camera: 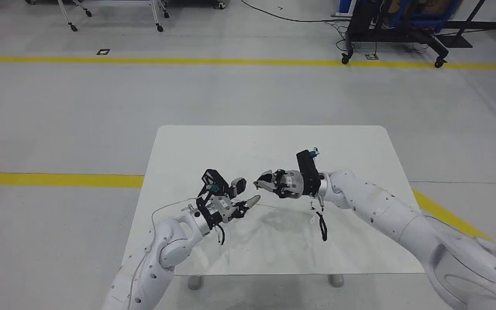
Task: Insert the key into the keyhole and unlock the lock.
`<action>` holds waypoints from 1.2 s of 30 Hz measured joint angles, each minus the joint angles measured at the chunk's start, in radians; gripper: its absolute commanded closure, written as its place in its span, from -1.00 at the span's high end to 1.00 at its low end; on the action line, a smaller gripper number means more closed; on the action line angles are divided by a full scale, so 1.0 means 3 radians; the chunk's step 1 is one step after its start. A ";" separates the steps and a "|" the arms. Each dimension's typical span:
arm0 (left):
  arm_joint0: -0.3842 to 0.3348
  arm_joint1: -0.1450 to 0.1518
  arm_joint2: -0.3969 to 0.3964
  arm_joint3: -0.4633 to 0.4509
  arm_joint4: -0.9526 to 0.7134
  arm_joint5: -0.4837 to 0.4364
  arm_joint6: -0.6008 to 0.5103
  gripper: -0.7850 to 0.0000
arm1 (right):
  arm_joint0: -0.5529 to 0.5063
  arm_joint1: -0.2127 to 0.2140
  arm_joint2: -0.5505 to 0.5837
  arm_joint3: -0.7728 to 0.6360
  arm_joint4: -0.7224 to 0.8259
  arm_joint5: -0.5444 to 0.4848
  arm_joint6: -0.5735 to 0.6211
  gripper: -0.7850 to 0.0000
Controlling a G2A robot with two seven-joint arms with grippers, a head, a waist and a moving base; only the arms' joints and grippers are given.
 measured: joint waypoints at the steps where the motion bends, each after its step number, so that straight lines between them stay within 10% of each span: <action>1: -0.0011 0.0000 -0.0001 0.0011 -0.0031 -0.0011 -0.0008 -0.03 | 0.0015 0.0011 -0.0026 -0.0009 0.0007 0.0000 0.0000 -1.00; 36: -0.0253 -0.0022 0.0218 0.0260 -0.0702 -0.0275 -0.0347 -1.00 | 0.0097 0.0094 -0.0111 -0.0123 -0.0156 0.0000 0.0000 -1.00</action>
